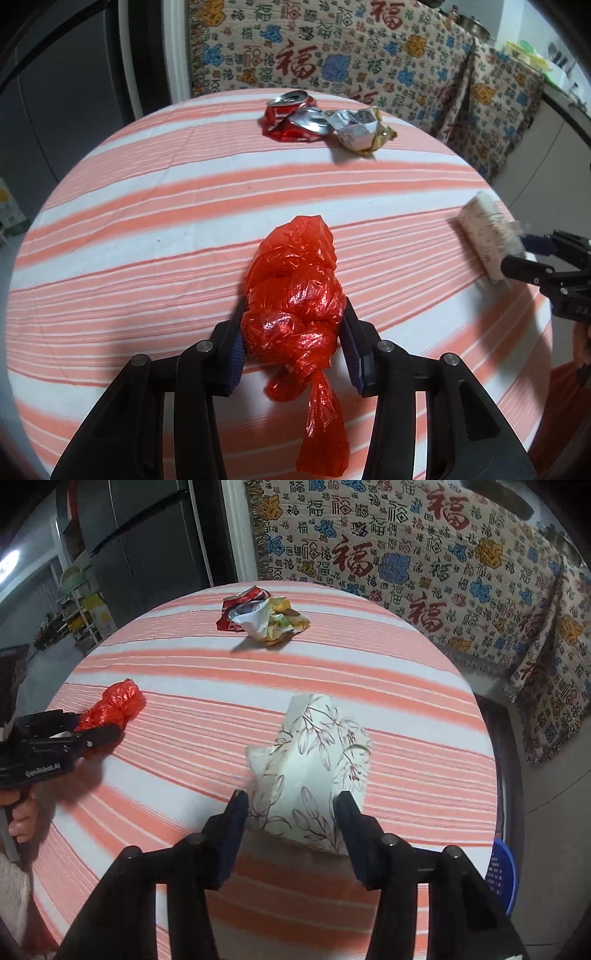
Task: Collect trash
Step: 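Grasp the floral paper cup with the right tool while the left tool holds the bag, then carry the bag and cup over the blue wastebasket and open both tools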
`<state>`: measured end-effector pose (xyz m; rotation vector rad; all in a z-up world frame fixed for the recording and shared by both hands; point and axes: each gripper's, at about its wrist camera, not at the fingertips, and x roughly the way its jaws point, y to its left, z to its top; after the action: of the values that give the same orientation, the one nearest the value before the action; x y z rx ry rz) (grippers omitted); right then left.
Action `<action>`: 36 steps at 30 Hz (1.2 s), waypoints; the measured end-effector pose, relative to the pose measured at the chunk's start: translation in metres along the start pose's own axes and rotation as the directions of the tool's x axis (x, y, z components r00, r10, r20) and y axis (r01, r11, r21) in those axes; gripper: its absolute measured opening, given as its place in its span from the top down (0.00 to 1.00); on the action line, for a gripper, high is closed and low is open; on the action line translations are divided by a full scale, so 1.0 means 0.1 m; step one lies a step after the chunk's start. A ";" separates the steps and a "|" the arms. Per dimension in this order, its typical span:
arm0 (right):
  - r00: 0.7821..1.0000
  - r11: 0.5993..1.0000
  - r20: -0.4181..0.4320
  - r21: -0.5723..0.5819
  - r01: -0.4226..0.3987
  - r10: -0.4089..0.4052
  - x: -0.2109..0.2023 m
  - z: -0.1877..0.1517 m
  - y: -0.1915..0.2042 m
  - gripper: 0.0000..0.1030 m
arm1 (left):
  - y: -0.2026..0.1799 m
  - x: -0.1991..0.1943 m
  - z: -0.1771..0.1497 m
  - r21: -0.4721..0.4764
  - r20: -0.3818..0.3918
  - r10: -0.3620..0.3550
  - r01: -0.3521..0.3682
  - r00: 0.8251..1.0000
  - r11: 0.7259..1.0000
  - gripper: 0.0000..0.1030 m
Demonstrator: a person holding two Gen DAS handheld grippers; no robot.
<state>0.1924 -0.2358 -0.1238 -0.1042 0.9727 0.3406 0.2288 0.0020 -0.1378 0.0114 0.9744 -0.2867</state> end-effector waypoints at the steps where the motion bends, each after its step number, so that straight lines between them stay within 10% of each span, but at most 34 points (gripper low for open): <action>1: 1.000 1.000 0.010 0.002 0.006 -0.006 -0.04 0.01 -0.01 0.38 | -0.01 -0.01 0.00 0.002 0.000 -0.004 0.004 1.000 1.000 0.55; 9: 0.999 1.000 0.038 0.011 -0.001 0.000 -0.07 0.16 0.09 0.34 | -0.05 -0.02 0.01 0.016 -0.003 -0.005 0.005 1.000 1.000 0.56; 10: 1.000 1.000 0.023 0.013 0.009 -0.009 -0.03 0.17 0.11 0.36 | -0.06 -0.02 0.01 0.017 -0.001 -0.005 0.005 1.000 1.000 0.56; 11: 1.000 1.000 0.001 0.017 0.014 -0.014 0.01 0.18 0.11 0.64 | -0.06 -0.04 0.01 0.019 0.002 -0.009 0.008 1.000 1.000 0.56; 20: 0.999 1.000 0.045 -0.004 0.000 0.000 -0.25 0.10 0.06 0.66 | -0.21 -0.28 0.04 0.001 0.052 -0.091 0.091 0.994 0.996 0.57; 36: 0.984 0.972 0.137 0.224 0.077 -0.109 -1.02 -0.44 -1.38 0.66 | -2.16 -0.17 0.37 0.188 0.010 -0.278 0.271 0.961 0.944 0.57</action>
<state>0.1506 -0.4000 -0.0732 0.0748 0.8482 0.1510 0.1973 -0.2071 -0.0776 0.0405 0.9103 -0.6325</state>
